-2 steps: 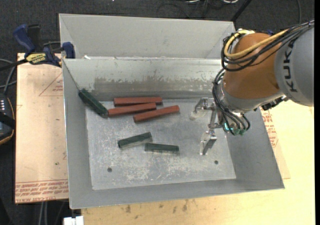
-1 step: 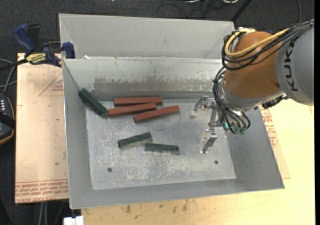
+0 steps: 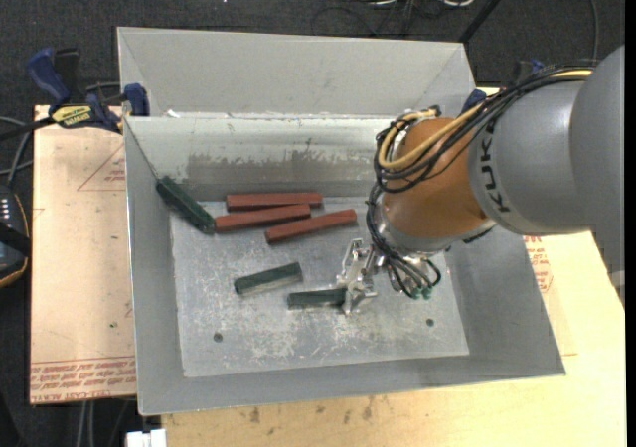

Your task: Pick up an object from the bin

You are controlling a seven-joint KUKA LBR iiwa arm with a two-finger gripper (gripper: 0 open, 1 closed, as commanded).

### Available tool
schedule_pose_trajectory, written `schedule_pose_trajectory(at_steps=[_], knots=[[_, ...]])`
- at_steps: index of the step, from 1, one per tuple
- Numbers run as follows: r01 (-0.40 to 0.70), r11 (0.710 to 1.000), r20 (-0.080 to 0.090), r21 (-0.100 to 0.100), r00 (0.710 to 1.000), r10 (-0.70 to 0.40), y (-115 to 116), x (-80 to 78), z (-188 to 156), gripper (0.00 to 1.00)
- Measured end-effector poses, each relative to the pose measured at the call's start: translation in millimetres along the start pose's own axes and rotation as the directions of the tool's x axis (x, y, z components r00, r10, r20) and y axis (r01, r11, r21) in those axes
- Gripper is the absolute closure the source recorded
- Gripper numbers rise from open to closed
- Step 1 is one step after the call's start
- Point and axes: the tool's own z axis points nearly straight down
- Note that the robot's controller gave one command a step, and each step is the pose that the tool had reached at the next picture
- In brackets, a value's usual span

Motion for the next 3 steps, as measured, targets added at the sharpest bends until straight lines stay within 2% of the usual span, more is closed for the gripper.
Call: schedule_pose_trajectory(at_steps=[1, 2, 3], knots=[[0.000, 1.000, 0.000, 0.000, 1.000, 0.000, 0.0, 0.0, 0.0, 1.00], [-0.001, 1.000, 0.000, 0.000, 1.000, 0.001, 15.3, -3.1, -108.5, 1.00], [-0.001, 1.000, 0.000, 0.001, 1.000, 0.001, 15.3, -3.1, -108.5, 1.00]])
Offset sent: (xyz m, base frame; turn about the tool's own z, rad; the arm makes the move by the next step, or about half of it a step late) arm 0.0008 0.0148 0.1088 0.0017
